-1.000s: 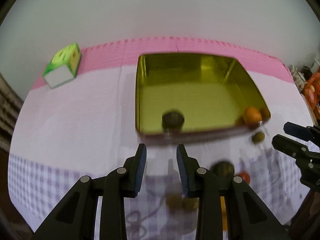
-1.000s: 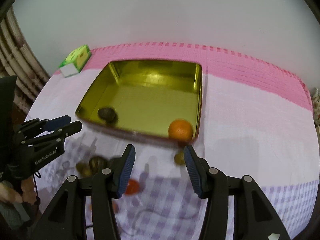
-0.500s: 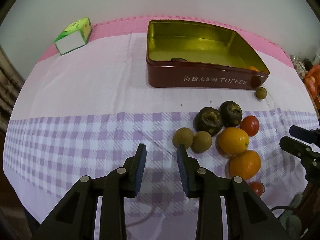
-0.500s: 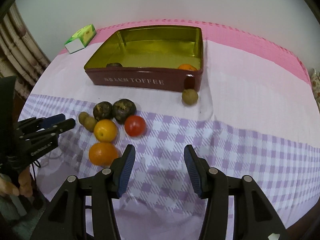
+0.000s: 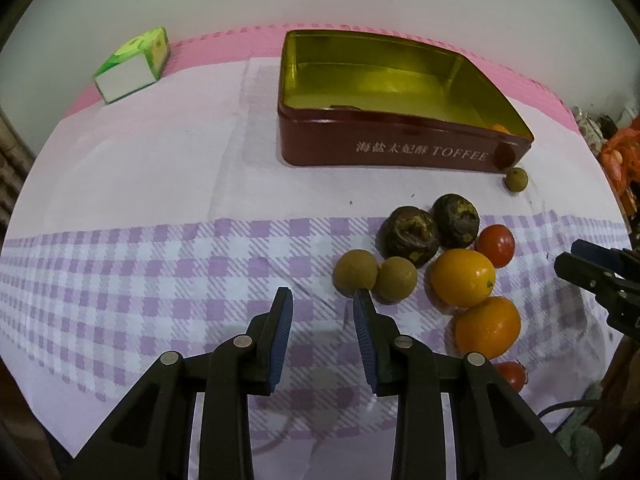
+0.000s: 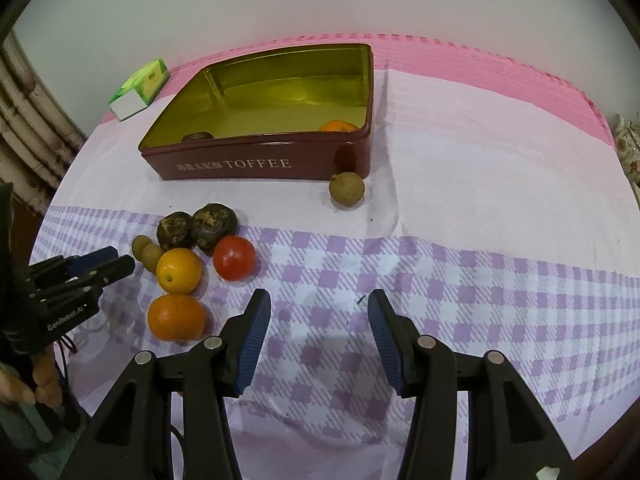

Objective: Organize fruits
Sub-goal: 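Grasp two small green fruits with the left gripper while the right gripper grasps a red tomato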

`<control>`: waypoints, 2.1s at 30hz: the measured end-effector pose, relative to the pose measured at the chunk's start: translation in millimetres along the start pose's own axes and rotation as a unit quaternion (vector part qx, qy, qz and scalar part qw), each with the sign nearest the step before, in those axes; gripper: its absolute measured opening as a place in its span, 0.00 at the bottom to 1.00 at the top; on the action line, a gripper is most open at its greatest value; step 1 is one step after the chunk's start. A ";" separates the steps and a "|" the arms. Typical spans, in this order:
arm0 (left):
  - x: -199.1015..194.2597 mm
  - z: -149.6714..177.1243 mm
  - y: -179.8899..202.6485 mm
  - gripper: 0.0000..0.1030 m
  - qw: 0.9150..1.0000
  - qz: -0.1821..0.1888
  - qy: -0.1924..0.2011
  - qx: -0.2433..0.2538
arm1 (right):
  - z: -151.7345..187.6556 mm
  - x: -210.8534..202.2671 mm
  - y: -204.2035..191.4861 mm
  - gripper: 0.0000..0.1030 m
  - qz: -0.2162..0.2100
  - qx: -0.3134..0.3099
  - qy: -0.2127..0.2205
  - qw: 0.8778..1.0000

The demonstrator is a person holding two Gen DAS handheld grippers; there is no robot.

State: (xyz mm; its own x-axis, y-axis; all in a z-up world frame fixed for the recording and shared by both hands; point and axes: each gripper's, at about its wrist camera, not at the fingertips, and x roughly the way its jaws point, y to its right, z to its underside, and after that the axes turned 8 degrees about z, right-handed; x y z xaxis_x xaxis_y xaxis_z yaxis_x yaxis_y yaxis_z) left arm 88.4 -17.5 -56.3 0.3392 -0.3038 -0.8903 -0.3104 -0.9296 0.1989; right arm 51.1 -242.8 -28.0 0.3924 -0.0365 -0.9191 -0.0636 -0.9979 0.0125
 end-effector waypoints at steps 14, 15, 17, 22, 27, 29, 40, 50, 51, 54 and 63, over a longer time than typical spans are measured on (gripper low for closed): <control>8.8 2.0 24.9 0.40 0.999 0.026 -0.008 0.035 | -3.2 18.4 -37.7 0.47 -0.035 -0.041 -0.012 0.998; 10.4 1.5 22.4 0.40 0.999 0.027 -0.009 0.035 | -3.9 19.8 -39.5 0.47 -0.036 -0.043 -0.013 0.998; 13.4 1.0 23.7 0.40 0.999 0.029 -0.010 0.034 | -5.8 24.2 -43.9 0.47 -0.040 -0.048 -0.016 0.998; 19.0 -0.7 26.0 0.42 0.999 0.028 -0.007 0.036 | -8.9 31.0 -49.3 0.47 -0.047 -0.055 -0.018 0.997; 25.3 -8.3 28.9 0.46 0.999 0.020 0.000 0.034 | -14.0 36.4 -55.7 0.45 -0.047 -0.063 -0.015 0.997; 26.8 -10.3 29.1 0.46 0.999 0.017 0.001 0.034 | -15.8 36.8 -57.2 0.43 -0.047 -0.066 -0.012 0.997; 25.9 -12.8 22.6 0.45 1.000 0.015 0.009 0.023 | -19.5 39.2 -61.9 0.29 -0.050 -0.069 -0.004 0.996; 24.9 -12.4 23.9 0.45 1.000 0.011 0.011 0.024 | -18.1 37.4 -63.4 0.28 -0.047 -0.071 -0.001 0.996; 24.5 -12.8 24.2 0.45 1.000 0.011 0.011 0.024 | -17.8 37.2 -63.3 0.28 -0.047 -0.071 -0.001 0.996; 24.0 -12.6 24.1 0.45 1.000 0.010 0.011 0.023 | -17.6 37.1 -63.3 0.28 -0.047 -0.071 -0.001 0.996; 23.3 -13.0 25.1 0.45 1.000 0.004 0.011 0.022 | -16.8 36.4 -63.2 0.28 -0.045 -0.071 -0.001 0.996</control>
State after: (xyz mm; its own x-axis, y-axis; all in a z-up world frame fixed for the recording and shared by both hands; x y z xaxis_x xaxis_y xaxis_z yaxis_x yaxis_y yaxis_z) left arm 100.1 -50.6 -66.7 0.3554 -0.3166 -0.8795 -0.3519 -0.9170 0.1878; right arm 84.8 -182.0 -55.5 0.3891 0.0542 -0.9196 0.1029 -0.9946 -0.0151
